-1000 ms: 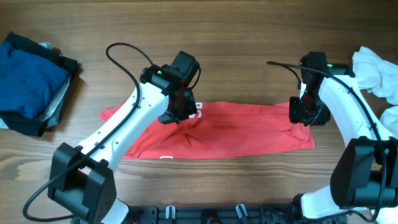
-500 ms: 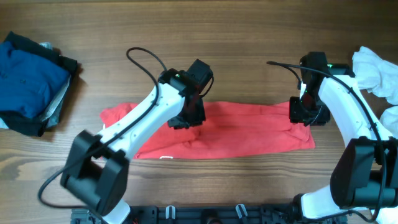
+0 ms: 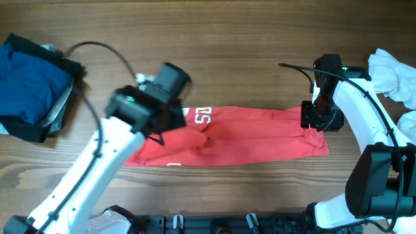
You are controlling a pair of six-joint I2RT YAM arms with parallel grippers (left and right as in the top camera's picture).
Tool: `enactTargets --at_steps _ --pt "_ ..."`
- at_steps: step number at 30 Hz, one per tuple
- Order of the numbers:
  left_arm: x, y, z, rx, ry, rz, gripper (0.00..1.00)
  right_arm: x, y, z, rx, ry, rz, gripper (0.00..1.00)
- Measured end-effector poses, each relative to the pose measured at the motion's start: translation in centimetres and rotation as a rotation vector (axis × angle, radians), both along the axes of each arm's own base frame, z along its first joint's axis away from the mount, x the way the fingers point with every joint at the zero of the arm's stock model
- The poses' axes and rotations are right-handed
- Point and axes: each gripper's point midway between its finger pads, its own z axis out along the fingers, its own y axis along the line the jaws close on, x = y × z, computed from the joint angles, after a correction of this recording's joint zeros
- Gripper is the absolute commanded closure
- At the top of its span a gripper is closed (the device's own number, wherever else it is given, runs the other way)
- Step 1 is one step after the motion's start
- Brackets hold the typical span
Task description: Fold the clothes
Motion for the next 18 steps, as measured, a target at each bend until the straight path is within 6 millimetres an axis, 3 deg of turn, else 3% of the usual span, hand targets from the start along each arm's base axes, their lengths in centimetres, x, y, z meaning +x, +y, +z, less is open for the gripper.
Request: enactTargets --at_steps 1,4,6,8,14,18 --pt "1.0 2.4 0.2 0.015 -0.014 0.072 0.33 0.0 0.2 0.0 0.013 -0.001 -0.006 0.49" --pt "3.4 6.6 -0.1 0.004 -0.027 0.186 0.35 0.0 0.5 -0.1 0.023 -0.007 -0.056 0.46" --pt "4.1 8.3 -1.1 -0.007 0.009 0.227 0.36 0.2 0.5 0.0 0.022 -0.017 -0.094 0.44" --pt "4.6 9.3 -2.8 -0.017 0.072 0.239 0.36 0.7 0.1 0.2 0.027 -0.052 -0.141 0.36" --pt "4.2 8.2 -9.1 -0.060 0.276 0.173 0.36 0.3 -4.1 1.8 0.109 -0.125 -0.219 0.20" --pt "3.3 7.9 -12.6 -0.075 0.317 0.165 0.36 0.1 -4.6 0.7 0.180 -0.142 -0.158 0.16"
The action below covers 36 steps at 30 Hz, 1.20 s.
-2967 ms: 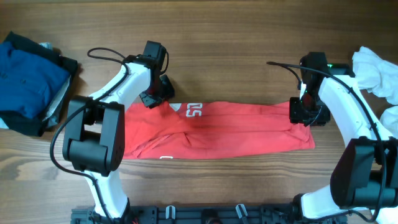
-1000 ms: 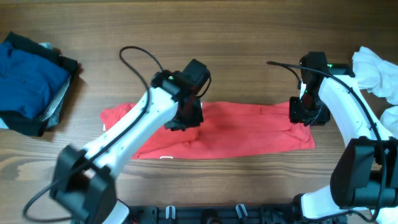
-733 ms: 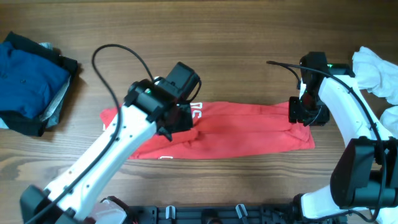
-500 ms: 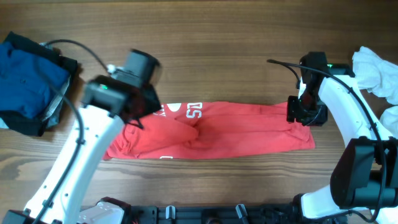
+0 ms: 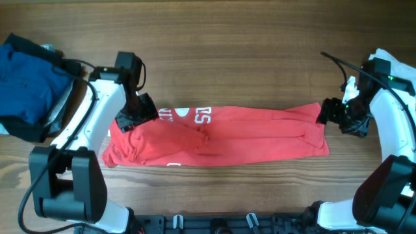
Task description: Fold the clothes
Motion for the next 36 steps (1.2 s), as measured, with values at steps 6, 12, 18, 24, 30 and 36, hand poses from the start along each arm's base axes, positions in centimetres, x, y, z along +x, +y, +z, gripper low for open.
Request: enactTargets --at_steps 6,12,18,24,30,36 --pt "-1.2 -0.1 -2.4 -0.011 0.017 0.000 0.37 0.2 0.0 -3.1 0.019 -0.040 0.034 0.16" --pt "-1.8 0.0 -2.9 -0.009 0.034 0.000 0.36 1.7 -0.5 -4.6 0.009 -0.073 0.096 0.16" --pt "-1.9 0.0 -2.9 -0.009 0.036 0.001 0.36 1.1 0.4 -7.3 0.080 0.004 0.172 0.25" --pt "-1.9 0.0 -2.9 -0.009 0.036 0.000 0.38 1.9 1.4 -7.7 0.161 -0.029 0.196 0.96" --pt "-2.0 0.0 -2.4 -0.007 0.048 0.001 0.37 1.5 1.1 -7.6 0.150 0.023 0.105 0.96" --pt "-0.2 0.5 1.3 -0.019 -0.062 0.024 0.37 3.6 -0.7 -4.0 0.065 -0.017 0.067 0.96"
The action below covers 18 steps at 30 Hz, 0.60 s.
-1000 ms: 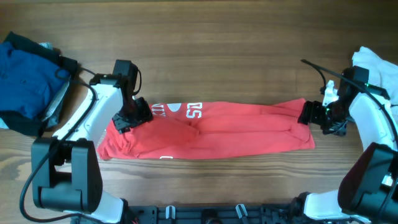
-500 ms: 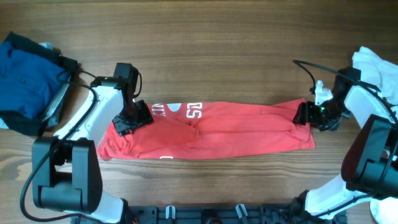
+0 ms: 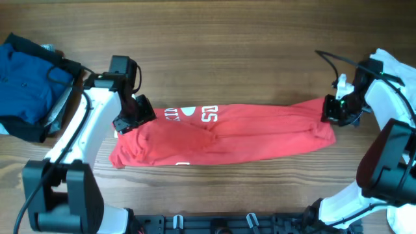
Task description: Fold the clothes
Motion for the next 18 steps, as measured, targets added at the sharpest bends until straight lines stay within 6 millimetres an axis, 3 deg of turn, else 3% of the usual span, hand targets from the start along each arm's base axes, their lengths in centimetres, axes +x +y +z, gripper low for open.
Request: enactTargets --at_steps 6,9,18 --pt "-0.5 0.2 0.1 0.002 0.018 0.005 0.37 0.0 0.0 3.6 -0.040 -0.075 -0.007 0.96" --pt "-1.2 0.3 0.1 0.004 0.044 0.005 0.37 -0.2 1.6 4.6 -0.047 -0.078 0.030 0.96" --pt "-1.7 0.3 0.1 0.006 0.067 0.005 0.36 -1.2 12.8 4.9 -0.047 -0.017 0.227 0.96"
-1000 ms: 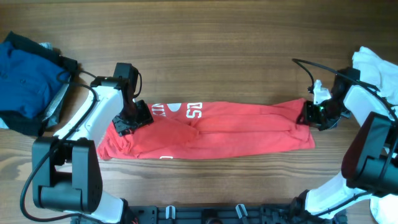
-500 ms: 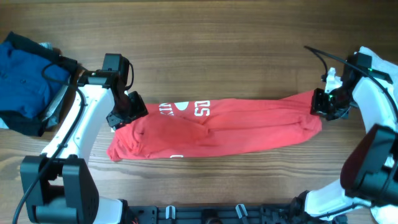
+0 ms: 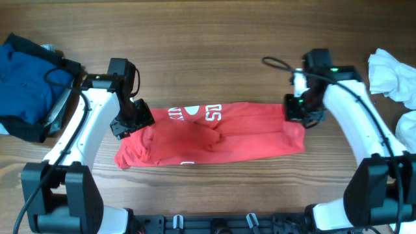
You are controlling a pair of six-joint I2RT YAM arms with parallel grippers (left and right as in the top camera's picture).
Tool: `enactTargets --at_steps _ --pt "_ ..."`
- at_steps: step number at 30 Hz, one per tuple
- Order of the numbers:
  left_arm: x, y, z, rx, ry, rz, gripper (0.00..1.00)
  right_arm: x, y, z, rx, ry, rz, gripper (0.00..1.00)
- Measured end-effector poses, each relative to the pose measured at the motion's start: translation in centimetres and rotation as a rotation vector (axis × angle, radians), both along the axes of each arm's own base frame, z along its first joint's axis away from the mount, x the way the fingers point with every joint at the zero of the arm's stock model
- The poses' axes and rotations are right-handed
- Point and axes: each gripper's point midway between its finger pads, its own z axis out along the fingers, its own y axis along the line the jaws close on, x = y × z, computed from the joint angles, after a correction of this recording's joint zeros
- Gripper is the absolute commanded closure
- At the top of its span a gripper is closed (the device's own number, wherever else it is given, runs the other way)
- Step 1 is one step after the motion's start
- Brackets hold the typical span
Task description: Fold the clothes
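Observation:
A red garment with white lettering (image 3: 214,135) lies stretched left to right across the middle of the wooden table (image 3: 214,52). My left gripper (image 3: 128,123) sits at its upper left corner, apparently shut on the cloth. My right gripper (image 3: 296,112) sits at the upper right corner, also shut on the cloth, and the fabric bunches in folds just below it. The fingertips of both grippers are hidden under the gripper bodies in the overhead view.
A pile of dark blue clothes (image 3: 26,88) lies at the far left edge. White clothes (image 3: 393,75) lie at the far right edge. A black rail with clips (image 3: 214,224) runs along the table's front edge.
My right gripper has moved left, from near the right edge to about the garment's new right end. The red garment is now shorter and more bunched on the right. The left gripper has barely shifted.
At first my left arm lay over the garment's left part and my right gripper was at its right end. Then both grippers stood at the two ends with the cloth stretched long. It stayed long a moment later, and now the right end has come inward.

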Motion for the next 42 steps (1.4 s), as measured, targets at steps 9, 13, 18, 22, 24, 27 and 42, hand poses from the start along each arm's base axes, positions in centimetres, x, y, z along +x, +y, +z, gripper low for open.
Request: enactTargets --at_steps 9,13,18,22,24,27,42 --pt "0.0 0.0 0.0 0.000 0.002 0.000 0.35 0.3 8.0 0.2 0.038 -0.079 0.048 0.96" --pt "0.0 0.0 0.0 0.000 0.001 0.000 0.34 -0.5 10.1 0.2 0.045 -0.075 0.072 0.96" --pt "0.1 0.0 0.0 0.000 -0.002 0.000 0.34 -0.8 10.7 0.2 0.047 -0.073 0.079 0.96" --pt "0.1 0.0 0.0 0.000 -0.002 0.000 0.34 -0.8 10.8 0.0 0.057 -0.075 0.080 0.95" --pt "0.1 0.0 0.0 0.000 -0.002 0.000 0.34 -0.7 11.4 0.0 0.088 -0.079 0.084 0.94" --pt "0.1 0.0 0.0 0.000 -0.002 0.000 0.34 -0.7 12.1 0.2 0.124 -0.080 0.088 0.94" --pt "0.1 0.0 0.0 0.000 -0.002 0.000 0.34 -1.3 13.0 0.2 0.151 -0.063 0.119 0.89"
